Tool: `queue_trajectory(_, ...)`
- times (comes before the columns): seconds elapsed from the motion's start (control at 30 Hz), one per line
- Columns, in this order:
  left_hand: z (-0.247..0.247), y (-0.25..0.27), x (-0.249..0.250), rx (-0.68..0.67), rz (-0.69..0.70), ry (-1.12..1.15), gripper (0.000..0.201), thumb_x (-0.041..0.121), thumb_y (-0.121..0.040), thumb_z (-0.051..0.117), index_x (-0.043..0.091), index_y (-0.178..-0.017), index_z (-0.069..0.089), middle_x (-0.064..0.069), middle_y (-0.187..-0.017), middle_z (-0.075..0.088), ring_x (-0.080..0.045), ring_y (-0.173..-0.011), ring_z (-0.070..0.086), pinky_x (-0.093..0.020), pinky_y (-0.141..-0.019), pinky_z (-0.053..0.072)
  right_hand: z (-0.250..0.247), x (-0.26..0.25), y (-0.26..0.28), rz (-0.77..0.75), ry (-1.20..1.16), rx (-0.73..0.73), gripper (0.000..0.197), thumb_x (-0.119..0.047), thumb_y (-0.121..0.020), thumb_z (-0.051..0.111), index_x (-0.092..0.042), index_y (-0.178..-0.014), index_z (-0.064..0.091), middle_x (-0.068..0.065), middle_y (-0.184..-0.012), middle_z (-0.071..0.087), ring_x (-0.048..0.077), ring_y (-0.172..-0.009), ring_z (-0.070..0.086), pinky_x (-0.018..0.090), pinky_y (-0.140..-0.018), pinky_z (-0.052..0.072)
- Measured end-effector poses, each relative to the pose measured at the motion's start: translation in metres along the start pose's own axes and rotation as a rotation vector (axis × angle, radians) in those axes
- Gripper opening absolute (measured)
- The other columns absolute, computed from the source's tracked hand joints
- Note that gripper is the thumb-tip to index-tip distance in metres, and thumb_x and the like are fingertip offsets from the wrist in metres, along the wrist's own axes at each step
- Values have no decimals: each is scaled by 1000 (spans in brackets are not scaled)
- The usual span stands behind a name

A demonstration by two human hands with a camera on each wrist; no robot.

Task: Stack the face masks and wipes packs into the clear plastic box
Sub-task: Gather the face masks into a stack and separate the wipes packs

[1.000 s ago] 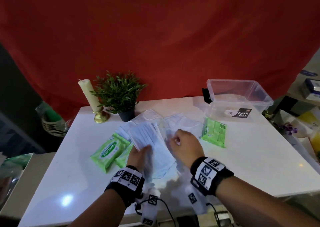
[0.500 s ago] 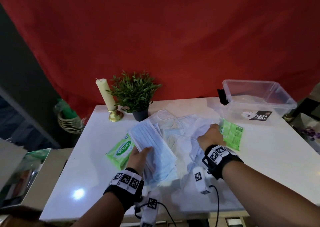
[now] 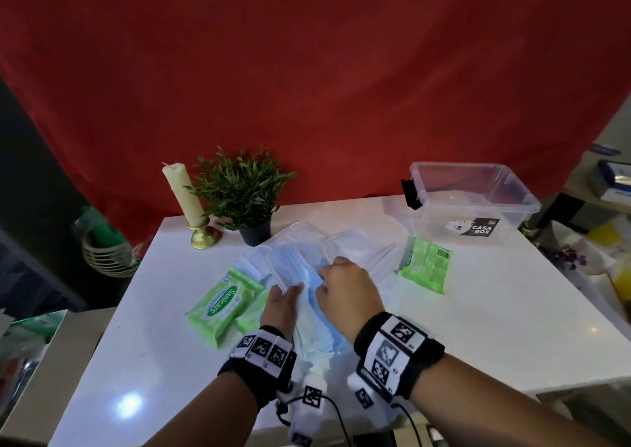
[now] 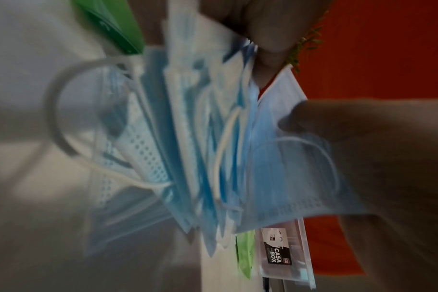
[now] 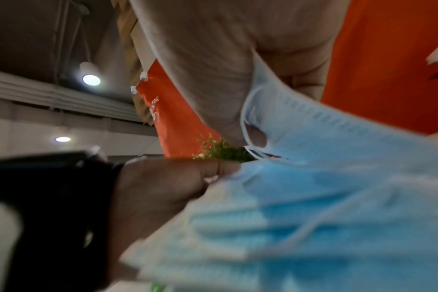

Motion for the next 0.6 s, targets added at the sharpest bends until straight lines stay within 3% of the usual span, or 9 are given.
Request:
queue_trajectory(0.07,1,-1,-2,5,-9,42,68,56,-88,52,9,-137,53,-16,-139,54,-30,-130,51,-42,-115,33,17,-12,8,-32,-45,-60,23,-18,-88,50,-5,-97,67,13,-103,57,34,-90,61,31,-70,43)
queue_trajectory(0.13,0,-10,-18,1,-78,176,94,76,-60,58,10,-126,62,-16,-129,63,-29,-122,58,-47,-113,37,35,-21,13,-55,-106,-125,22,-20,-88,49,-7,-95,67,13,-102,56,35,-90,60,34,-72,45)
queue_trajectory(0.17,0,-13,-20,-15,-77,188,87,73,-59,63,6,-116,66,-17,-117,67,-30,-115,63,-50,-110,41,43,-24,16,-60,-147,-156,20,-18,-86,49,-9,-92,66,12,-101,57,34,-89,60,35,-73,46)
queue_trajectory(0.2,-2,-11,-18,-25,-55,168,73,61,-70,67,0,-109,66,-20,-105,69,-33,-105,67,-51,-105,45,49,-26,17,-69,-185,-178,19,-18,-85,50,-10,-90,66,12,-100,58,32,-89,60,34,-73,45)
queue_trajectory(0.3,-22,-3,-11,35,1,74,36,14,-92,61,-15,-115,58,-32,-101,68,-33,-88,66,-39,-74,54,55,-31,21,-119,-239,-191,18,-21,-83,53,-10,-76,65,9,-83,57,29,-78,59,28,-65,39)
queue_trajectory(0.33,-28,-6,-14,47,15,45,30,7,-92,58,-14,-114,58,-32,-100,68,-30,-83,65,-32,-65,52,54,-31,22,-126,-250,-185,19,-21,-83,53,-11,-70,62,5,-76,53,27,-72,56,29,-63,37)
queue_trajectory(0.4,-38,-3,-12,69,38,-47,21,8,-91,56,-4,-107,62,-19,-89,69,-24,-73,62,-22,-56,48,49,-25,22,-104,-272,-168,21,-22,-83,54,-14,-63,54,1,-69,48,24,-66,51,31,-62,40)
queue_trajectory(0.47,-46,0,-11,42,48,-72,31,16,-89,58,0,-114,62,-10,-93,65,-22,-81,61,-22,-71,50,45,-11,22,-44,-264,-144,20,-25,-84,56,-16,-66,54,0,-72,52,24,-73,57,32,-67,47)
queue_trajectory(0.6,-70,-4,-11,92,45,-126,29,25,-90,58,8,-114,63,-16,-105,71,-31,-96,66,-35,-90,50,35,33,30,178,-131,-102,27,-38,-90,52,-14,-86,65,5,-84,64,29,-88,65,30,-70,47)
Point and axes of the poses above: each hand's wrist, its own y-axis away from the middle knuckle, its own z-axis out of the palm, x = y × z, the point moved 10 cm from there along -y, towards the middle knuckle
